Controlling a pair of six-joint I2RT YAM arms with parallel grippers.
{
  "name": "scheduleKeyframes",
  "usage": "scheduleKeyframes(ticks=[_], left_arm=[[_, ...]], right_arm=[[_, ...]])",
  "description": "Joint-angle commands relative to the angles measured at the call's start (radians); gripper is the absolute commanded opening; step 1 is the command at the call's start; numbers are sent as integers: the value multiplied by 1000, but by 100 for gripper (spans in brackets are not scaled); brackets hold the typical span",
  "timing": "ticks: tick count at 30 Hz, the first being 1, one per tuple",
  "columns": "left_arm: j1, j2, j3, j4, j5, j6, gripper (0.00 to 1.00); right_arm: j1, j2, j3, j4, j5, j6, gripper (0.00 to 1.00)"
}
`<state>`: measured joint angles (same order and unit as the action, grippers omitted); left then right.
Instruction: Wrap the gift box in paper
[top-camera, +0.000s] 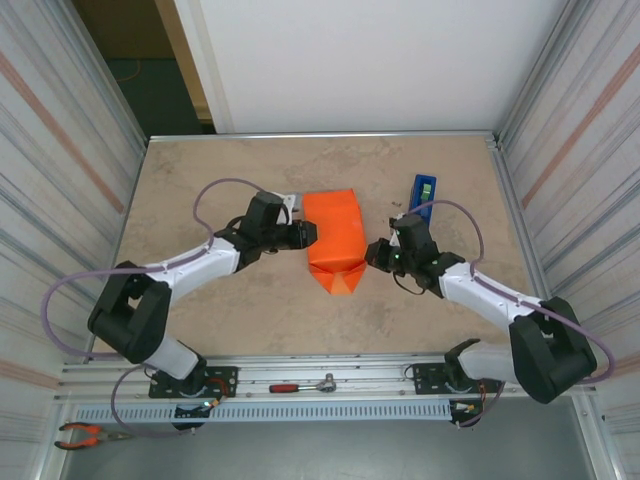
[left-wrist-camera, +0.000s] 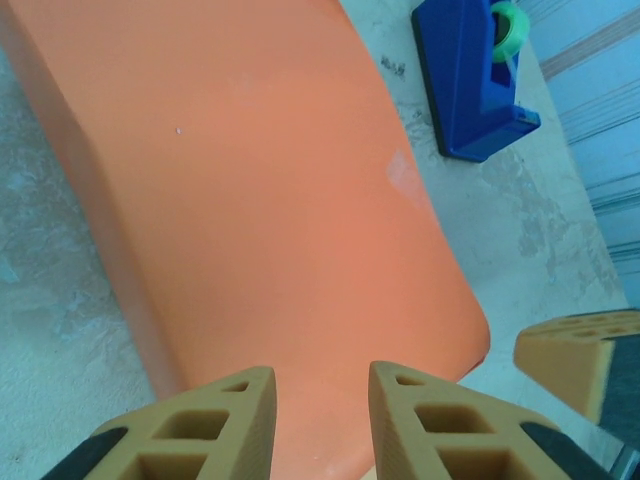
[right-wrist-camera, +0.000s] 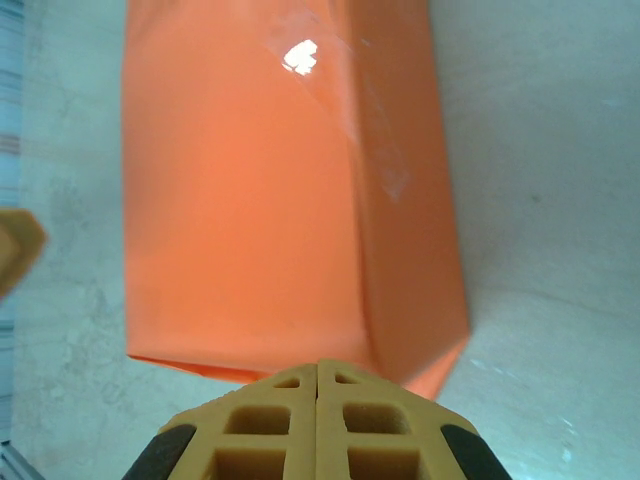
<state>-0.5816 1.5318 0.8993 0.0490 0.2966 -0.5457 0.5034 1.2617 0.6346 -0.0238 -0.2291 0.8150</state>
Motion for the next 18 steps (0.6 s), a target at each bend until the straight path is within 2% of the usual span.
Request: scheduleKeyframes(ticks=[1, 13, 18], left_arm=[[3, 30, 21, -8, 37, 21, 30], [-3, 68, 1, 20, 42, 19, 30], [-6, 48, 9, 12, 36, 23, 31]], right_arm=[[6, 47, 53, 7, -28, -23, 0], [45, 204, 63, 93, -24, 9, 0], [26, 173, 74, 66, -42, -3, 0]])
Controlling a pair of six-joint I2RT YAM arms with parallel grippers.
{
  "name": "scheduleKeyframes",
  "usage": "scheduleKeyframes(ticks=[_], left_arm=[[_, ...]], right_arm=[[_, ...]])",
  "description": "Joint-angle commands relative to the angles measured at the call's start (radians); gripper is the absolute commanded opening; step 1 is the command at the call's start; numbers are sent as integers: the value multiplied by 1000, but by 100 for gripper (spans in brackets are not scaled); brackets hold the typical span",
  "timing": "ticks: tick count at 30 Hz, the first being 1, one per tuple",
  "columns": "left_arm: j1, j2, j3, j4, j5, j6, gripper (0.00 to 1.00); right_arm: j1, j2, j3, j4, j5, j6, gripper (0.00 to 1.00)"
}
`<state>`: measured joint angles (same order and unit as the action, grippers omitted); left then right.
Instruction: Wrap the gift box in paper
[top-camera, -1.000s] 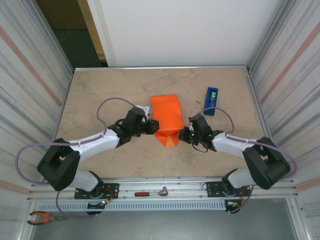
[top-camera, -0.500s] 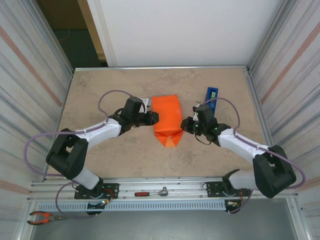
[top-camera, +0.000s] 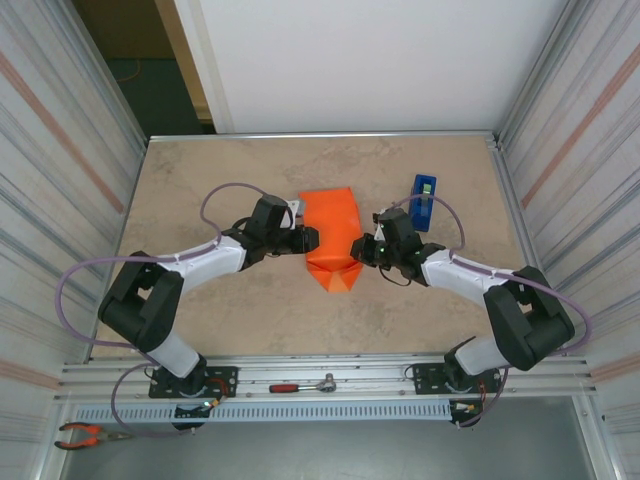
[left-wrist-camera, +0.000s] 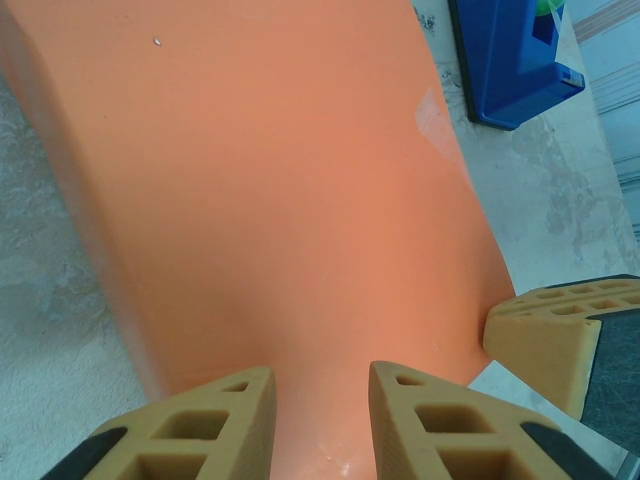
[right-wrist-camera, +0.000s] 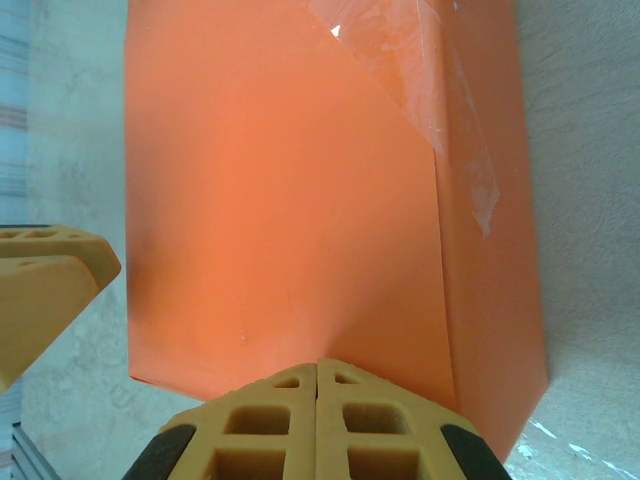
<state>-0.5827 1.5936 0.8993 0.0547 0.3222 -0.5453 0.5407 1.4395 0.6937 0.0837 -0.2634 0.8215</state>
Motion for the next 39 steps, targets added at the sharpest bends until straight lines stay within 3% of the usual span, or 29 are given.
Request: scheduleKeyframes(ticks=[1, 4, 6, 10, 12, 14, 23, 26, 32, 39], left_arm=[[-4, -23, 14, -4, 0, 28, 31], [7, -53, 27, -28, -45, 50, 35], [29, -68, 31, -36, -66, 52, 44], [101, -59, 53, -43, -42, 43, 66], [136, -36, 73, -42, -4, 37, 74], [158, 0, 103, -54, 41, 36, 77], [164, 93, 73, 29, 124, -10, 77], [157, 86, 16, 86, 130, -42, 75], [120, 39, -102, 186, 99, -96, 72], [117, -13, -143, 171, 54, -82, 72]], right_arm=[[-20, -22, 22, -57, -9, -14, 0], [-58, -70, 44, -103, -10, -34, 0], [-94, -90, 65, -136, -19, -50, 0], [-170, -67, 125, -191, -66, -74, 42], [-205, -23, 168, -211, -116, -84, 53], [-221, 35, 209, -223, -149, -92, 58], [-204, 293, 384, -220, -244, -80, 60], [-180, 346, 422, -209, -270, -74, 54], [-131, 389, 474, -205, -281, -68, 46], [-117, 358, 460, -200, -269, -58, 51]])
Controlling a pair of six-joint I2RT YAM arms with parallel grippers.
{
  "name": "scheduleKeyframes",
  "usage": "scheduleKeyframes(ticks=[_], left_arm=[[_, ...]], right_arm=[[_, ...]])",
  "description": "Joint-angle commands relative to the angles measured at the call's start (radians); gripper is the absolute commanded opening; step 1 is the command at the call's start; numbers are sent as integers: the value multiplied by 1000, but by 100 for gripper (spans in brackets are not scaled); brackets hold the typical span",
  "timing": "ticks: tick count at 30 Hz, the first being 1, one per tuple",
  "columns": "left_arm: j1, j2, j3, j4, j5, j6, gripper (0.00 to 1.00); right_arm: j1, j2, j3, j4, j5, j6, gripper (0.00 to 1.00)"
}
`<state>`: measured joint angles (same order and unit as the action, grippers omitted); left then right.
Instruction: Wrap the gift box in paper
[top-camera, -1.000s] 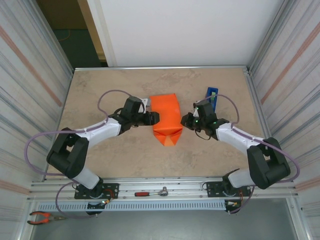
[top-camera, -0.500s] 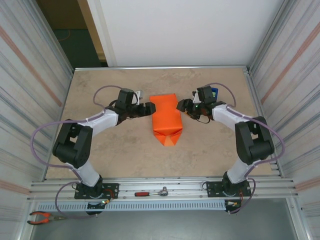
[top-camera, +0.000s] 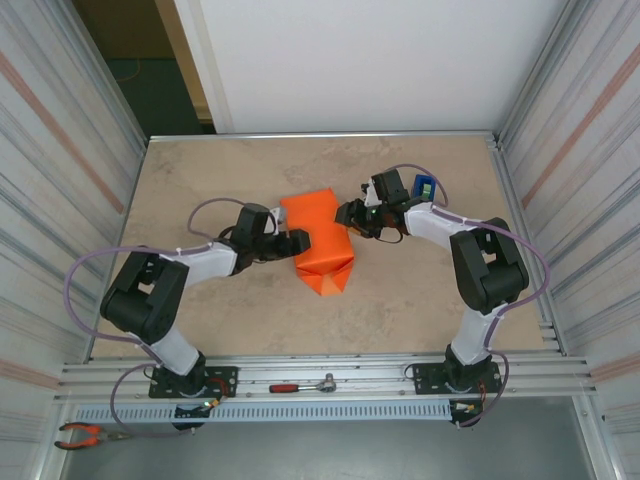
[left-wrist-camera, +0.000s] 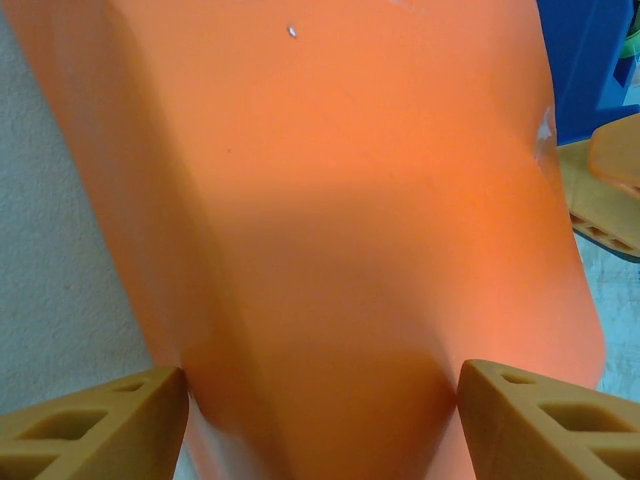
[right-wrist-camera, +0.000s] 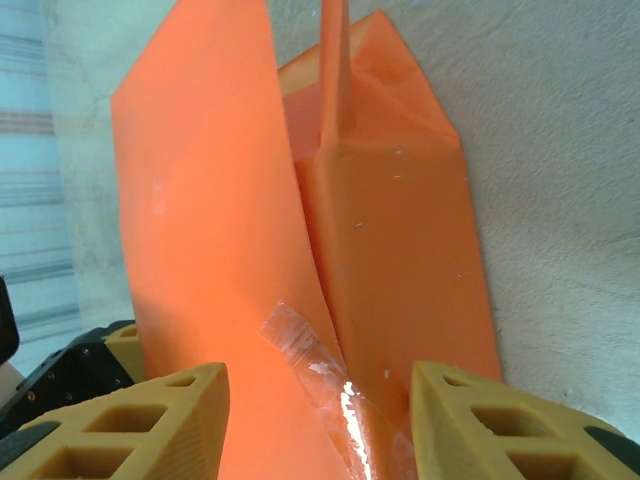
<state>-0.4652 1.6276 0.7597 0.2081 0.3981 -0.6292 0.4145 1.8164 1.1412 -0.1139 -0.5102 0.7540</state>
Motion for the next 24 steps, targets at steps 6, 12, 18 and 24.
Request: scheduleKeyframes(ticks=[6, 12, 18, 24], left_arm=[[25, -121, 29, -69, -52, 65, 75], [30, -229, 50, -180, -94, 146, 86], [30, -328, 33, -248, -129, 179, 99], [21, -394, -19, -255, -147, 167, 99]], right_arm=[[-15, -107, -31, -24, 29, 8, 58], [-35, -223, -114, -31, 102, 10, 61], [-30, -355, -204, -76, 192, -23, 62], [-24, -487, -289, -142, 313, -104, 83]])
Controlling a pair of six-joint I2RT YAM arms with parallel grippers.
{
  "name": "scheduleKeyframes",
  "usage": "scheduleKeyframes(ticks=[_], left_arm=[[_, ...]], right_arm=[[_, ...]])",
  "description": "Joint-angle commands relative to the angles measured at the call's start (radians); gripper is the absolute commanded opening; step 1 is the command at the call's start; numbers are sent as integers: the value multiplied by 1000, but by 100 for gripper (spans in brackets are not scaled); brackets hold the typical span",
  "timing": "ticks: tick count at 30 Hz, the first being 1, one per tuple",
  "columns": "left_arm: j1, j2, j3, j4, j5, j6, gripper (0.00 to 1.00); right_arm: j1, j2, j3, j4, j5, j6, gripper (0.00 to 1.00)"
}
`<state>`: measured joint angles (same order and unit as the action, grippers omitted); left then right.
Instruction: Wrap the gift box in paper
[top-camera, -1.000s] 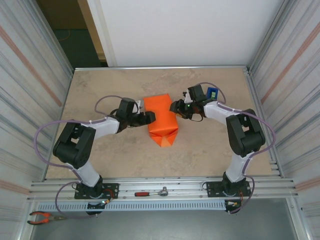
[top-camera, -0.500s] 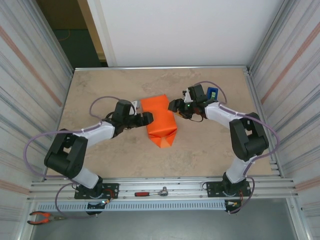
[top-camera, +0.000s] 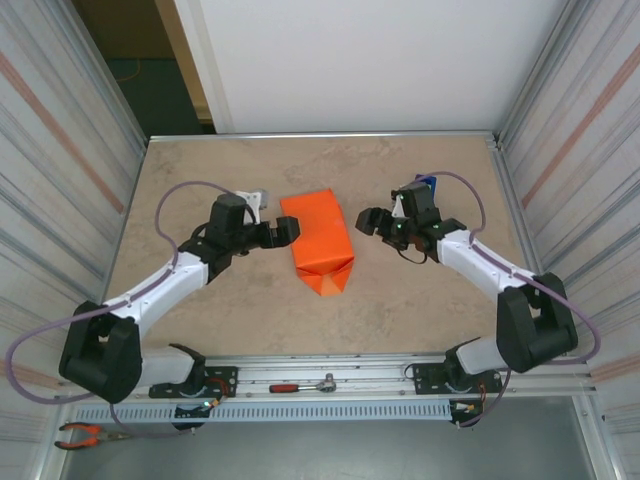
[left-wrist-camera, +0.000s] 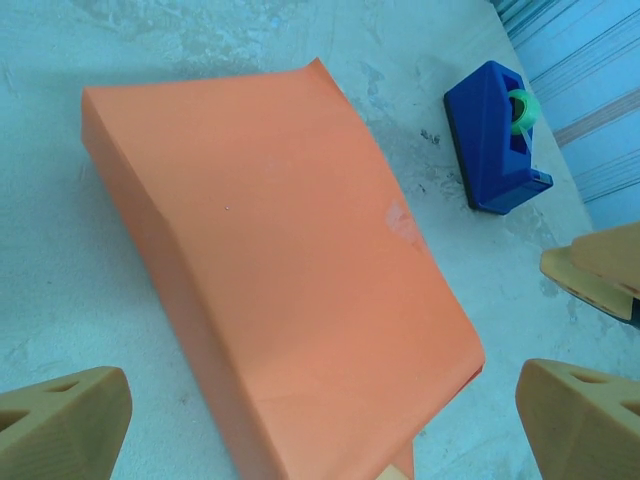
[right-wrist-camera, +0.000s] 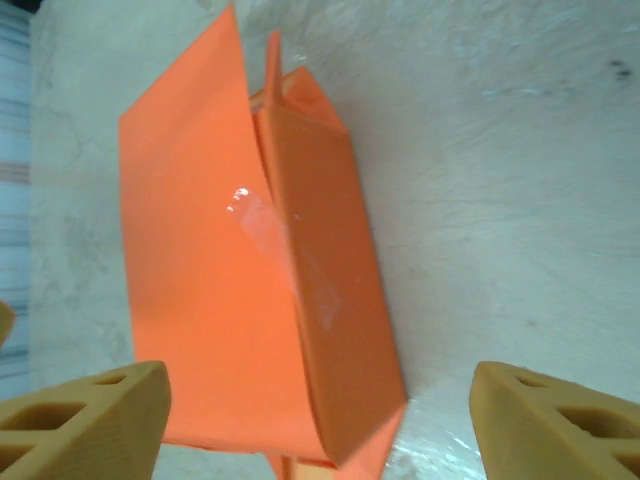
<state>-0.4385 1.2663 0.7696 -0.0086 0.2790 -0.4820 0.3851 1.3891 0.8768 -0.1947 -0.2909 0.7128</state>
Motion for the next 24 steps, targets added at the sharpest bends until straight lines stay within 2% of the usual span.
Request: scheduleKeyframes(ticks=[1, 3, 8, 14, 24], left_arm=[[-10, -42, -38, -42, -36, 18, 99], [-20, -55, -55, -40, -50, 13, 99], [-54, -81, -97, -27, -105, -3, 99], [-134, -107, -135, -24, -229, -7, 99], [-236, -117, -274, 148, -343, -72, 99]], right_arm=[[5, -77, -36, -64, 108, -82, 87], [4, -104, -47, -77, 137, -109, 98], [3, -136, -35, -121, 176, -148, 98], [3, -169, -47, -123, 180, -148, 98], [35, -147, -175, -7, 146, 29, 98]])
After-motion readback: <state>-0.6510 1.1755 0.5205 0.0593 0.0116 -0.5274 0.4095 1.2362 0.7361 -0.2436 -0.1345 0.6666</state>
